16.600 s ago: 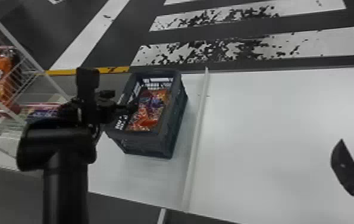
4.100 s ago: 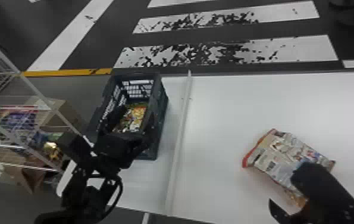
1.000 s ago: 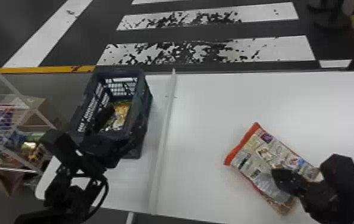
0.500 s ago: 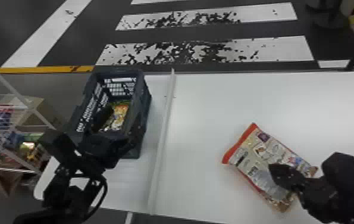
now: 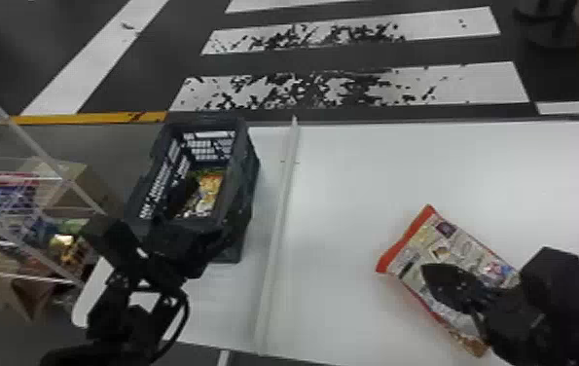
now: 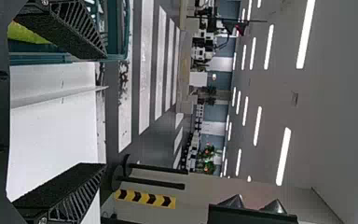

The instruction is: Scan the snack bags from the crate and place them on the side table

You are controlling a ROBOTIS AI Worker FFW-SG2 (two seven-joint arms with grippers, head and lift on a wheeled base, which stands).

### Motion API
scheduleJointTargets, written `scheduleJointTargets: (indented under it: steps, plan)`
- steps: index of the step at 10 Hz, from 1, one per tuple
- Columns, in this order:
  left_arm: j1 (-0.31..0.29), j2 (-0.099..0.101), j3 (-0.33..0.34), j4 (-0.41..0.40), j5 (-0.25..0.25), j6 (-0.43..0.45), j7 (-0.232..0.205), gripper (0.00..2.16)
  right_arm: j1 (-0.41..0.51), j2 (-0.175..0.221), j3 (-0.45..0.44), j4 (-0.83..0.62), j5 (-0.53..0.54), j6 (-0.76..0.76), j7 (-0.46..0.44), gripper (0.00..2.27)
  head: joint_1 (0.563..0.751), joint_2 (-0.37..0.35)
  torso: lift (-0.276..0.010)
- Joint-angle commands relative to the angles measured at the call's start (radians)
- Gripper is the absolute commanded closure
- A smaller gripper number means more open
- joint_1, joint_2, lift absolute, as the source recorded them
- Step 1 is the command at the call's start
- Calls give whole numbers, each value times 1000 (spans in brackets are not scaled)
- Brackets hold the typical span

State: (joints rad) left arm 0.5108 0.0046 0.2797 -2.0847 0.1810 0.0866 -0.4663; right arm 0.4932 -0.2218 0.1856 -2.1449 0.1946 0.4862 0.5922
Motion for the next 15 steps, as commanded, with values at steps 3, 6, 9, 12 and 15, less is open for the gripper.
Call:
scheduleJointTargets:
  steps: [3,6,9,12,15]
  plan:
    - [0,-7,-4,0,0,2,-2,39,-99,-1,121,103,77,16,-8,2213,695,307,-94]
    - [9,-7,-4,-9,0,2,-3,39,-171,5,149,152,101,71,-35,2213,695,321,-94]
    - [12,-7,-8,-11,0,2,-11,39,-197,10,146,220,117,68,-55,2213,695,303,-94]
    - [12,-7,-14,-17,0,17,-18,39,-216,24,144,283,124,59,-68,2213,695,281,-94]
    - [21,-7,-8,-26,8,17,-25,39,-156,24,135,152,123,65,-66,2213,695,274,-94]
